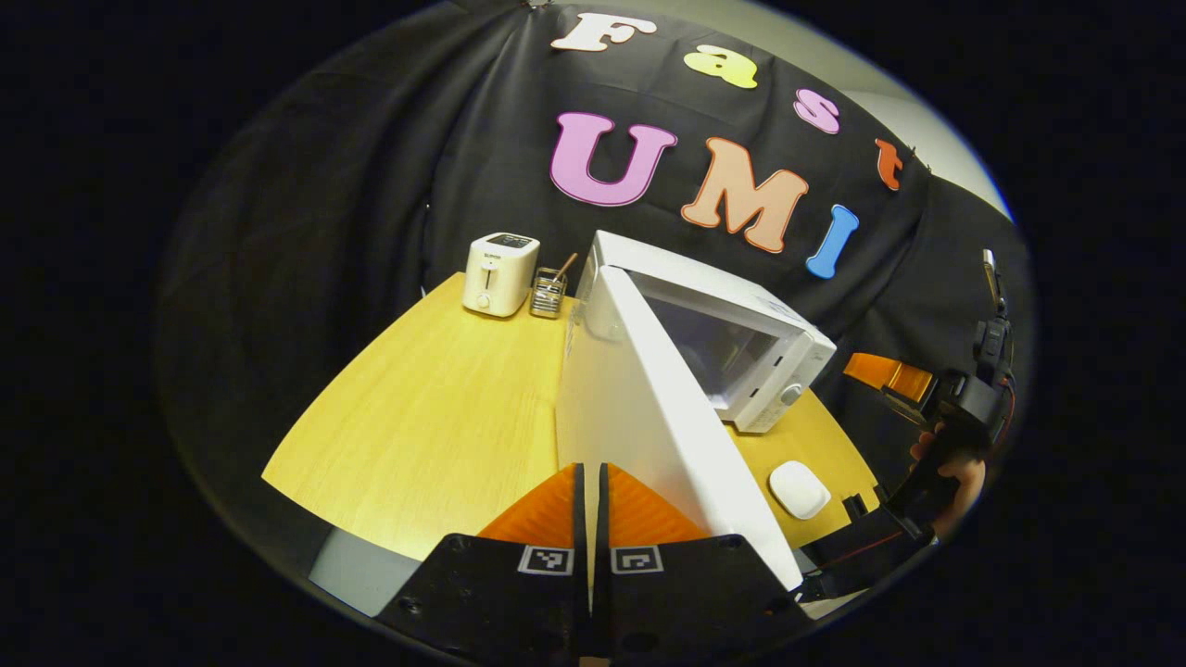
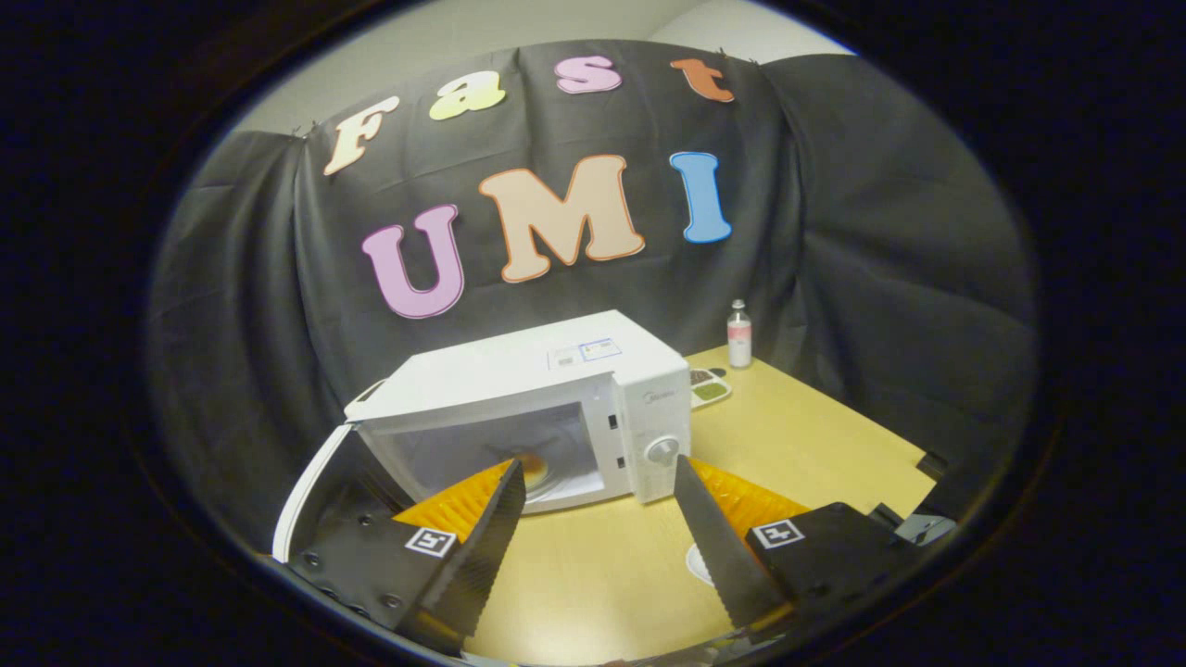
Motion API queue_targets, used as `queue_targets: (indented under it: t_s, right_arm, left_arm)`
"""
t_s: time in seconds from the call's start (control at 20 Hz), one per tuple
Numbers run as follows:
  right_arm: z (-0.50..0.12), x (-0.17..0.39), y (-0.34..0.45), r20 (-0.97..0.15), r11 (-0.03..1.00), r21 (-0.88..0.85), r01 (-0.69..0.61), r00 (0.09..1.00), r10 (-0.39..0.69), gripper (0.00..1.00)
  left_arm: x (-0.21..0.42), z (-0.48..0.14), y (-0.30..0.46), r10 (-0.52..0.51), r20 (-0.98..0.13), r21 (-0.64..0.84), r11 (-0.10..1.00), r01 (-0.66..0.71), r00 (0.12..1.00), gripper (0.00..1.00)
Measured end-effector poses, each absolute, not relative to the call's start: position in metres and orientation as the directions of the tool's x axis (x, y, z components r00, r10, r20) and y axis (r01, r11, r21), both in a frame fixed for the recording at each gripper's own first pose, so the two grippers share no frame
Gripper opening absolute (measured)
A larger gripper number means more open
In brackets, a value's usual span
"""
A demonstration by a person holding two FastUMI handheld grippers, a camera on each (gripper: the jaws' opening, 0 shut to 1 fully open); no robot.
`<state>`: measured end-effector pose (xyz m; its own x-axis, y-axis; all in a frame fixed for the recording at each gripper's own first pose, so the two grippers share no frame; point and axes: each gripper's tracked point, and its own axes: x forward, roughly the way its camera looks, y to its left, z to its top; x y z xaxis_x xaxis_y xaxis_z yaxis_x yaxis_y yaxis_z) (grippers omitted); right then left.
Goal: Open the microwave oven with the left hand, put the food in, and close the microwave oven.
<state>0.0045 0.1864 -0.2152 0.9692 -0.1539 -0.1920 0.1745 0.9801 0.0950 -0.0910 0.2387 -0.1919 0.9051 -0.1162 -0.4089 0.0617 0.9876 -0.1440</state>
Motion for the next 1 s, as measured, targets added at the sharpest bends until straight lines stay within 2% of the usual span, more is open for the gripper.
queue_targets:
  t_s: [0.2,0.55,0.6,0.65,1.0]
  right_arm:
    - [-0.21,-0.003,0.166,-0.194,0.977,0.09,0.195,0.965,-0.175,0.91]
    - [-0.201,-0.002,0.13,-0.202,0.984,0.054,0.169,0.967,-0.155,0.91]
    - [-0.2,0.002,0.124,-0.203,0.985,0.052,0.162,0.968,-0.148,0.99]
    - [-0.199,0.003,0.119,-0.208,0.987,0.053,0.154,0.968,-0.14,0.91]
    - [-0.201,0.019,0.094,-0.242,0.995,0.066,0.079,0.968,-0.061,0.91]
  left_arm:
    - [-0.086,-0.196,0.216,-0.155,-0.41,-0.156,0.983,0.098,0.899,0.0]
    - [-0.077,-0.2,0.167,-0.155,-0.411,-0.15,0.983,0.101,0.898,0.01]
    - [-0.075,-0.2,0.161,-0.149,-0.41,-0.145,0.985,0.097,0.9,0.01]
    - [-0.073,-0.199,0.154,-0.144,-0.405,-0.143,0.985,0.093,0.903,0.01]
    - [-0.054,-0.204,0.112,-0.095,-0.397,-0.099,0.993,0.06,0.913,0.02]
